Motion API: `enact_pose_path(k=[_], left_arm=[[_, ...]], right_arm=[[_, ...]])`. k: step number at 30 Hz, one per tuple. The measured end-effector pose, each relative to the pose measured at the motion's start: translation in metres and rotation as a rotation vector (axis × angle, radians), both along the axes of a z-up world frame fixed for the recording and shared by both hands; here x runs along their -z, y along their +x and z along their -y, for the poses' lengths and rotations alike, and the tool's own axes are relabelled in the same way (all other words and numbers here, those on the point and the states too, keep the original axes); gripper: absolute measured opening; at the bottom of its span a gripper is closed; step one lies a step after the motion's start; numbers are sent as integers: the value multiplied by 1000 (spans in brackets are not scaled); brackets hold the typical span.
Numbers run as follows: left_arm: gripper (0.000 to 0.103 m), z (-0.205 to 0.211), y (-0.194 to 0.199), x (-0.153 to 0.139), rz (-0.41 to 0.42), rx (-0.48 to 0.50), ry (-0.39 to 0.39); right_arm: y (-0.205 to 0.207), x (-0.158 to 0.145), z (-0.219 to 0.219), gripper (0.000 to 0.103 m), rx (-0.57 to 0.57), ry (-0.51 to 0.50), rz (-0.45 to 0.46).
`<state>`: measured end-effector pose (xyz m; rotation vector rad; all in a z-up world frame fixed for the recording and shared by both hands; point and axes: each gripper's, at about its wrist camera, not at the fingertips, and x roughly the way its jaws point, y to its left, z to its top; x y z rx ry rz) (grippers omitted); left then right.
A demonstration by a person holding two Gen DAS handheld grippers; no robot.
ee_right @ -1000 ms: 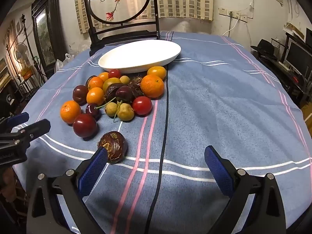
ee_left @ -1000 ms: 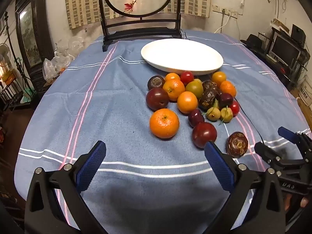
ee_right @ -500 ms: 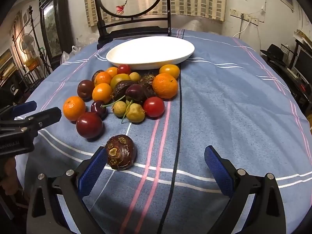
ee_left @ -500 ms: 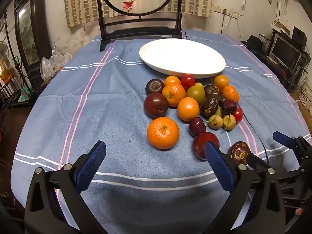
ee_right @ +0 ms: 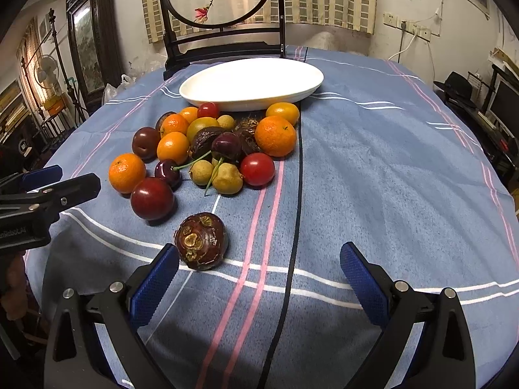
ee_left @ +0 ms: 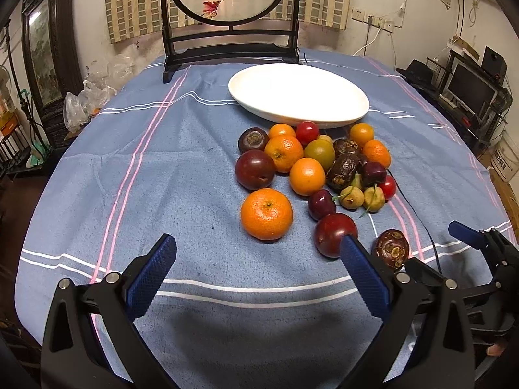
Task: Organize fruits
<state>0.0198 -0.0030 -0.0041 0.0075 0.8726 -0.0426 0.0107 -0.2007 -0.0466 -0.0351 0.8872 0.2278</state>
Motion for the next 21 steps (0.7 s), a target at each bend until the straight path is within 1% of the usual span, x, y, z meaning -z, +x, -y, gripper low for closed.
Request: enact_pose_path(k=[7, 12, 21], left_arm=[[99, -2, -3, 1, -8, -10, -2], [99, -3, -4, 3, -5, -17, 7], [99, -8, -4, 3, -3, -30, -1]], right_arm=[[-5, -1, -3, 100, -20, 1, 8], [-7, -1, -5, 100, -56, 33, -1], [-8, 1, -10, 100, -65, 21, -3]])
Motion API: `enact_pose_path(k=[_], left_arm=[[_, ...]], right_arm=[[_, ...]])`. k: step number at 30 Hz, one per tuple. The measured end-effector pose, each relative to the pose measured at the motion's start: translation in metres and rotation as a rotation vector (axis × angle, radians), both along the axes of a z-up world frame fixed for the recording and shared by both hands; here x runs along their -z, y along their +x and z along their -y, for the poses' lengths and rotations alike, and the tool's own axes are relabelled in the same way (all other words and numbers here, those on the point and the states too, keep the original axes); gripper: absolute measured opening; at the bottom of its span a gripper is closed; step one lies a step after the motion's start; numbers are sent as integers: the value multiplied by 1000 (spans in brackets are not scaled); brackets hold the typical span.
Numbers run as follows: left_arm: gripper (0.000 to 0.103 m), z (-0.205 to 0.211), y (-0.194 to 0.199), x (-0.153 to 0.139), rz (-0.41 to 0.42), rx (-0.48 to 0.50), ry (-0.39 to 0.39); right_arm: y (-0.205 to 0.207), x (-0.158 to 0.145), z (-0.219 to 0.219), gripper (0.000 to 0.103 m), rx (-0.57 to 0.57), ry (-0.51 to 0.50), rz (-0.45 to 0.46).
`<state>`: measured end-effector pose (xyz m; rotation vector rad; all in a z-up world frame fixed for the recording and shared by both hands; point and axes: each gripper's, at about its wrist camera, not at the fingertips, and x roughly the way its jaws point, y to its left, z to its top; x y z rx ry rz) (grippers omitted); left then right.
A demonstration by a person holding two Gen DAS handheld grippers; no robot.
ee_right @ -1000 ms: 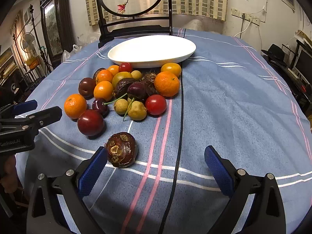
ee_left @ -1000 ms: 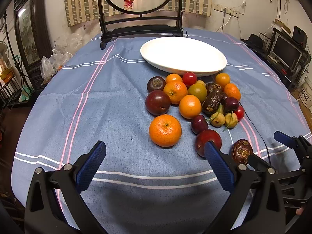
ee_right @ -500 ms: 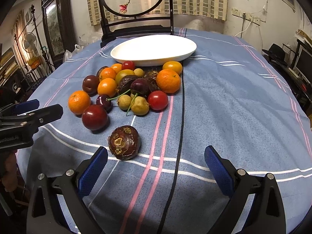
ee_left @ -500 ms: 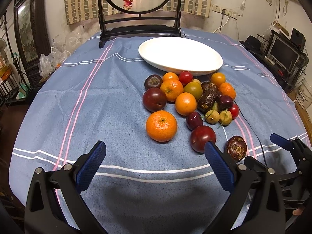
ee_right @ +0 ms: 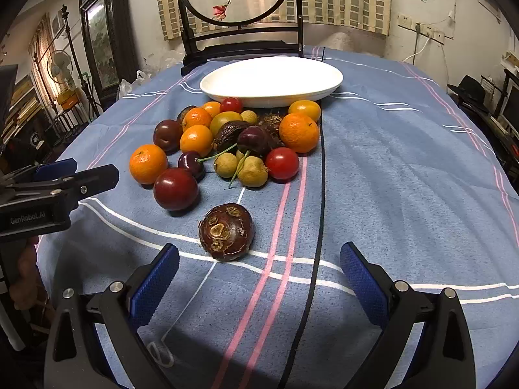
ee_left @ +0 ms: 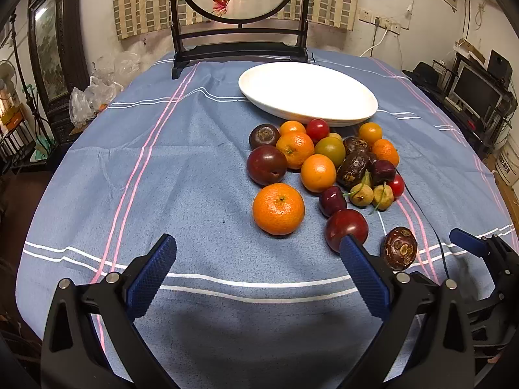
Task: Organize fruits
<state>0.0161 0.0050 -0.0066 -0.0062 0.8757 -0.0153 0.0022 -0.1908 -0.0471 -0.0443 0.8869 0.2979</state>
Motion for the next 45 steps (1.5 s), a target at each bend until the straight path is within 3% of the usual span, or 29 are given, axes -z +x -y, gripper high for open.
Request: enact_pose_path(k=[43, 45], left_arm=[[99, 1, -10, 5, -21, 16, -9], [99, -2, -11, 6, -17, 17, -4]], right_arm=[[-11, -2, -9, 99, -42, -20, -11], [-8, -3, -11, 94, -53, -45, -16]])
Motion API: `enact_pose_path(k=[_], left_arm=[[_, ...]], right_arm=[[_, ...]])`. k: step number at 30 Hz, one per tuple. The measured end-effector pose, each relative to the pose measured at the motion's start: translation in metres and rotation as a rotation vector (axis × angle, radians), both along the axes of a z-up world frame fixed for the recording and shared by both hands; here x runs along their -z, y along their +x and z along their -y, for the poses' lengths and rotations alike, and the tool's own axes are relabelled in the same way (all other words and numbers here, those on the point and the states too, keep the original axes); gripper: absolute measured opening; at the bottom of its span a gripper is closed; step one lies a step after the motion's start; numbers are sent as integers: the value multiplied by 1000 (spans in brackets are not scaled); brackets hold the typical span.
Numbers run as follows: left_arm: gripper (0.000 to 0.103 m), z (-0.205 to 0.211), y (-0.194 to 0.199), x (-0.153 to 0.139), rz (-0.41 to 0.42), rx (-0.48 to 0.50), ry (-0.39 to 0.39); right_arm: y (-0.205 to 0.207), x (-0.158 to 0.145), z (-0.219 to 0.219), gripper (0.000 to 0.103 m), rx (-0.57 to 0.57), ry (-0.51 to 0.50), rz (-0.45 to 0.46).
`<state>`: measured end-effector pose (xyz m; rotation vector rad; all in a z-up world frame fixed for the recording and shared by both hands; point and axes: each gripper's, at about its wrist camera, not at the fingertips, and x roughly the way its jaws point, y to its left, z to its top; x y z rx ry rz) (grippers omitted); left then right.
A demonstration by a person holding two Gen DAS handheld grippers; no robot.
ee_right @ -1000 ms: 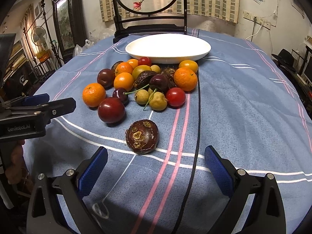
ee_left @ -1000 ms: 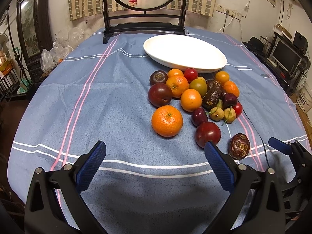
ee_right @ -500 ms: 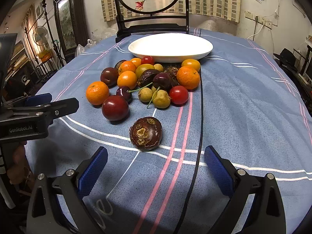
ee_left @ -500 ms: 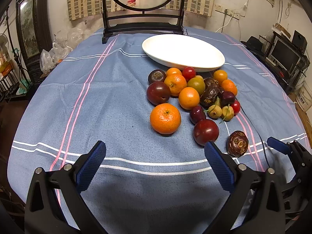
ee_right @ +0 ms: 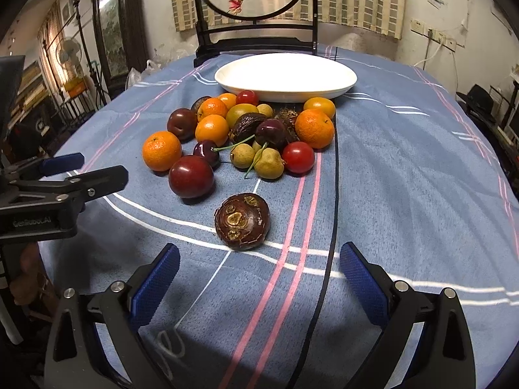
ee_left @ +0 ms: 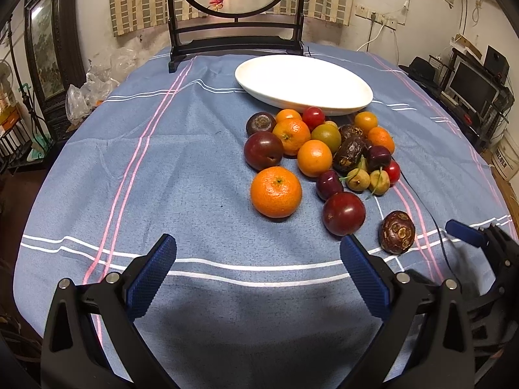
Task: Organize fruits
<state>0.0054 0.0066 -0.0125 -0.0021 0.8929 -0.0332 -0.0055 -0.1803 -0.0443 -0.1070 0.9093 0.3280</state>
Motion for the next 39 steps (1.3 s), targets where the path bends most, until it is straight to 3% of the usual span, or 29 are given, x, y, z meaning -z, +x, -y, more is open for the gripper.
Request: enact_pose_path(k=[3, 8, 10, 12, 13, 18, 20, 24, 26, 28, 30, 31, 35, 39], left_arm=[[99, -6, 2, 5, -6, -2, 5], [99, -15, 8, 13, -37, 5, -1], [99, -17, 11, 16, -48, 14, -15], [99, -19, 14, 17, -56, 19, -20], [99, -19, 17, 18, -57, 24, -15], [98, -16, 38, 24, -67, 40, 26], [82, -12, 48, 27, -80, 47, 47], [81, -4, 63, 31, -117, 81, 27], [71, 4, 70, 33, -127, 104, 36], [70, 11, 77, 37, -143, 125, 42], [49, 15, 78, 36, -118, 149, 37], [44, 18, 79, 35, -115, 165, 40], [43, 14, 79, 27, -140, 190, 11], [43, 11, 83, -14, -45, 233, -8]], right_arm=[[9, 1, -2, 83, -19, -2, -33], [26, 8, -15, 78, -32, -67, -60], [31, 13, -21, 69, -46, -96, -75], [31, 13, -26, 47, -66, -95, -56], [30, 12, -27, 41, -77, -90, -50], [26, 10, -14, 40, -80, -17, -55], [23, 9, -7, 40, -89, 10, -65], [22, 6, 4, 40, -87, 25, -64], [23, 4, 8, 40, -81, 32, -58], [23, 3, 10, 41, -78, 37, -51], [24, 3, 12, 41, -81, 41, -51], [25, 3, 12, 41, -84, 42, -53], [31, -5, 17, 41, -97, 79, -51], [48, -40, 25, 41, -102, 104, 41]])
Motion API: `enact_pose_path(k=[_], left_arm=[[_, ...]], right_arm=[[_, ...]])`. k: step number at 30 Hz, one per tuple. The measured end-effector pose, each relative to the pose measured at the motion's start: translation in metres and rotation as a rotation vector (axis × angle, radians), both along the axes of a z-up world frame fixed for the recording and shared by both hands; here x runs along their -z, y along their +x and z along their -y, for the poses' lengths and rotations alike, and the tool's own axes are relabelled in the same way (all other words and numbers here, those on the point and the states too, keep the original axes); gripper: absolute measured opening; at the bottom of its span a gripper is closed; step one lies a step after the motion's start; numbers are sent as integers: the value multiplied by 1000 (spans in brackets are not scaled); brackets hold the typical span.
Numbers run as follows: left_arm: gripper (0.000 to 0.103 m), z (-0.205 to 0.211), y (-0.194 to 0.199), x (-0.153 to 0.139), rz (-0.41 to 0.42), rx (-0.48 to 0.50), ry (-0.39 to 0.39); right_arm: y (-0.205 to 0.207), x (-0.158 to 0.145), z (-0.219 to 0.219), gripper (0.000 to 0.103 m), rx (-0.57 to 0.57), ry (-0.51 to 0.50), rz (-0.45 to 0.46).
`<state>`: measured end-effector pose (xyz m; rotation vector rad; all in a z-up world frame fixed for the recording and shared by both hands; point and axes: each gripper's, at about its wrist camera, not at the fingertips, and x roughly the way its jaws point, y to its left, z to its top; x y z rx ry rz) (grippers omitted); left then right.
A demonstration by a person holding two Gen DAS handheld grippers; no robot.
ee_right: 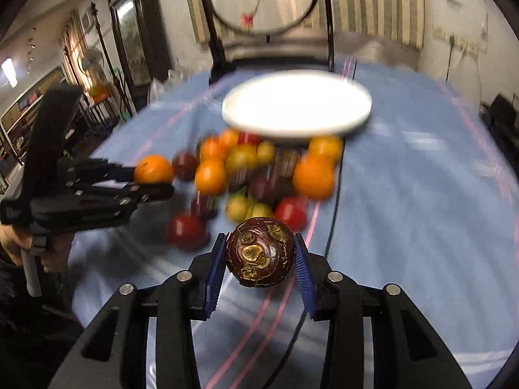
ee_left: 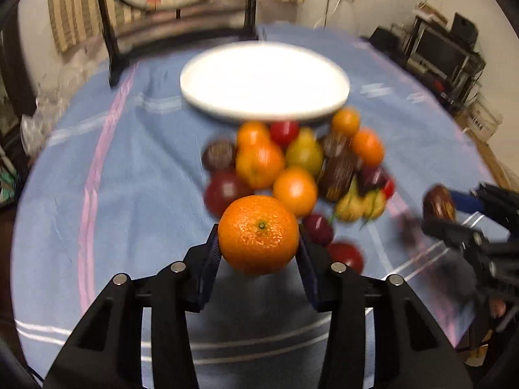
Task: Organize fruits
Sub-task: 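Carry both fruits over the white plate and open both tools to release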
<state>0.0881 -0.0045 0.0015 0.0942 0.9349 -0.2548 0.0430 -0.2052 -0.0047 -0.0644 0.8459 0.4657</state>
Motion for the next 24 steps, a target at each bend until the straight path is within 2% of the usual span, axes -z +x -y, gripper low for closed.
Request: enact_pose_path(k=[4, 7, 9, 11, 14, 16, 17, 18, 19, 21, 22, 23, 24], left_arm=[[43, 5, 35, -38, 97, -16, -31], [43, 17, 79, -45, 185, -91, 40], [43, 19, 108, -36, 153, -116, 37], [43, 20, 139, -20, 78, -122, -4], [43, 25, 164, 5, 5, -131, 10], [43, 27, 175, 18, -34, -138, 6], [43, 27, 179, 24, -48, -145, 3], [44, 27, 181, 29, -58, -154, 3], [44, 28, 183, 34, -70, -167, 5], [50, 28, 184, 36, -65, -174, -4], [62, 28, 180, 33, -46, -181, -10], [70, 28, 176, 29, -24, -186, -9], [71, 27, 170, 23, 1, -190, -2]], right_arm=[[39, -34, -8, 41, 10, -17, 147], [88, -35, -20, 41, 20, -35, 172], [124, -22, -29, 41, 41, -52, 133], [157, -3, -32, 41, 58, -57, 58], [185, 21, -35, 41, 73, -51, -51], [192, 34, -36, 42, 73, -64, -82], [192, 36, -38, 50, 74, -75, -76], [192, 37, -39, 67, 68, -81, -69], [190, 36, -40, 74, 60, -85, -56], [186, 33, -41, 77, 72, -99, -27], [182, 32, -40, 77, 71, -99, -25], [178, 31, -37, 77, 69, -91, -25], [175, 27, -32, 77, 69, -81, -16]])
